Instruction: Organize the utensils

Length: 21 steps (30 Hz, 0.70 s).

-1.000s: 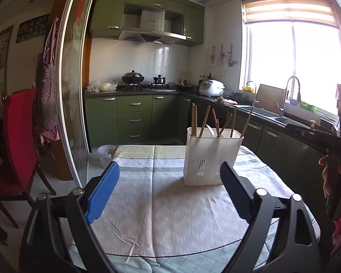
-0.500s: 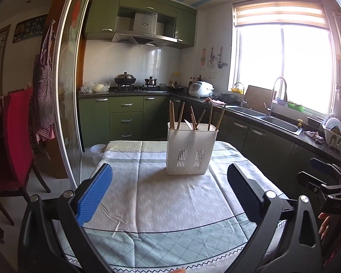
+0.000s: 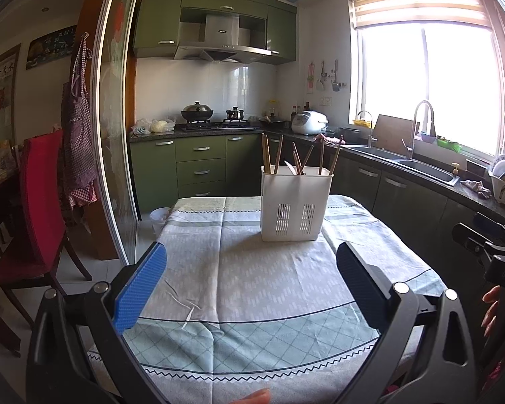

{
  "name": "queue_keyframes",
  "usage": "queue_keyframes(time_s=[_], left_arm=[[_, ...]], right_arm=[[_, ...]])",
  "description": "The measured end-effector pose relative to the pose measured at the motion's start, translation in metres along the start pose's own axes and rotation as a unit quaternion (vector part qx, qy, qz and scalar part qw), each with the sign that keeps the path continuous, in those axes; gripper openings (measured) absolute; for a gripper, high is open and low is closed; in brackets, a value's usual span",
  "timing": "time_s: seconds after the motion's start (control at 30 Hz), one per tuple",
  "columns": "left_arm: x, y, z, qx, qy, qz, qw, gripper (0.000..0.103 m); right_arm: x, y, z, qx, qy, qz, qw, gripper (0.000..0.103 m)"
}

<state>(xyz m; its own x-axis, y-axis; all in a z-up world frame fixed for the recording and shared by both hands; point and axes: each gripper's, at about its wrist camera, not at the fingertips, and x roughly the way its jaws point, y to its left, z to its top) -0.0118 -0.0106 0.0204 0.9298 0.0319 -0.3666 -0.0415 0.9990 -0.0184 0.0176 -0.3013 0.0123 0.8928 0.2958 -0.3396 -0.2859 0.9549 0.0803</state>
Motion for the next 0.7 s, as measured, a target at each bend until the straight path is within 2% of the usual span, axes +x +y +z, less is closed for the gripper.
queue_keyframes(time_s=[0.7], left_arm=[[-0.010, 0.008, -0.004, -0.013, -0.005, -0.005, 0.9999, 0.096]], right_arm=[[0.000, 0.021, -0.003, -0.023, 0.007, 0.016, 1.000, 0.098]])
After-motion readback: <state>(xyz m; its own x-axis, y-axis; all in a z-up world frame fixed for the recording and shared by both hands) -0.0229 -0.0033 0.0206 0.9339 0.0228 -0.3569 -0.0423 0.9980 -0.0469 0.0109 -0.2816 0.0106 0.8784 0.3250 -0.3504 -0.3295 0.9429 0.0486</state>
